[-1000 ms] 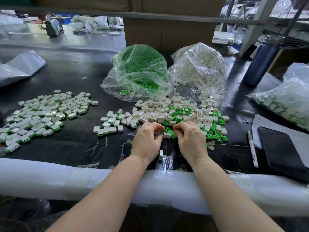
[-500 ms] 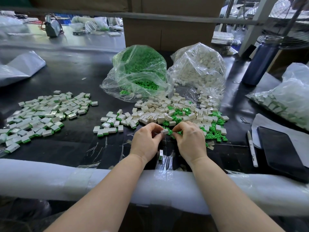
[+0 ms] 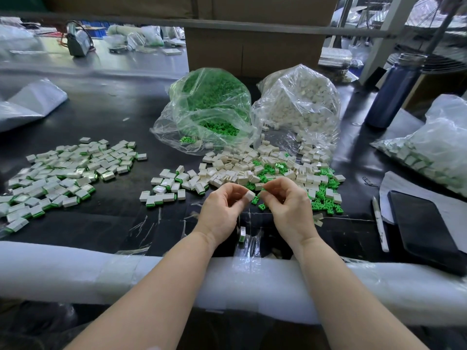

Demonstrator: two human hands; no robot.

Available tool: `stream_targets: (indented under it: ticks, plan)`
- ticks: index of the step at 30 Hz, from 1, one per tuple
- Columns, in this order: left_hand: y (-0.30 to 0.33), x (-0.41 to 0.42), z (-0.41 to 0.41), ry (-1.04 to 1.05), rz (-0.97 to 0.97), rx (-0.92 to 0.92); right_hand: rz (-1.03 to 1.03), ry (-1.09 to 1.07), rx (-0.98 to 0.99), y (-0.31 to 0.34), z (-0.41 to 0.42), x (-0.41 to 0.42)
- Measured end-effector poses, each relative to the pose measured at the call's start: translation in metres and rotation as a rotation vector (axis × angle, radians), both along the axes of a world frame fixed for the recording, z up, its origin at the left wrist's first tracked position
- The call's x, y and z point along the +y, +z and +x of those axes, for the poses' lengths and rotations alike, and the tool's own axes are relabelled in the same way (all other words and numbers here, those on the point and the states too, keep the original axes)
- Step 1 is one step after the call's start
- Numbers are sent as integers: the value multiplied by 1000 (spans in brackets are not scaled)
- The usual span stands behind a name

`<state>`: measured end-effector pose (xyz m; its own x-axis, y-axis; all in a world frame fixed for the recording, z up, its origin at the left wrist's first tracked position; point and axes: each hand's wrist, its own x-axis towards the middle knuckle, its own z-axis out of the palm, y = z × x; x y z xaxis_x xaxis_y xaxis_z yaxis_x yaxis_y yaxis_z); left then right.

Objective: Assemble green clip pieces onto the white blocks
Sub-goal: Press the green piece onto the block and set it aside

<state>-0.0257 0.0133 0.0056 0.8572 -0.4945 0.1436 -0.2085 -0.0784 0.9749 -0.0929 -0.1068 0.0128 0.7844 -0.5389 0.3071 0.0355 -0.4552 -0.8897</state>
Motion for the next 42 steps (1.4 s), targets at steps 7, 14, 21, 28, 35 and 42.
stream_targets:
  ticks: [7,14,21,28,35,42]
  plan:
    - [-2,0,1,26,-30,8,143,59,101,1,-2,2]
    - [-1,2,1,36,21,-7,-24,9,202,-5,3,2]
    - [0,2,-1,42,123,-85,6,-21,70,-3,1,-2]
    - [0,3,-1,59,192,-161,72,29,-17,0,-1,0]
    - [0,3,-2,4,136,-114,59,122,46,1,-2,3]
    - [2,3,-3,24,111,-87,155,83,-13,3,-3,-1]
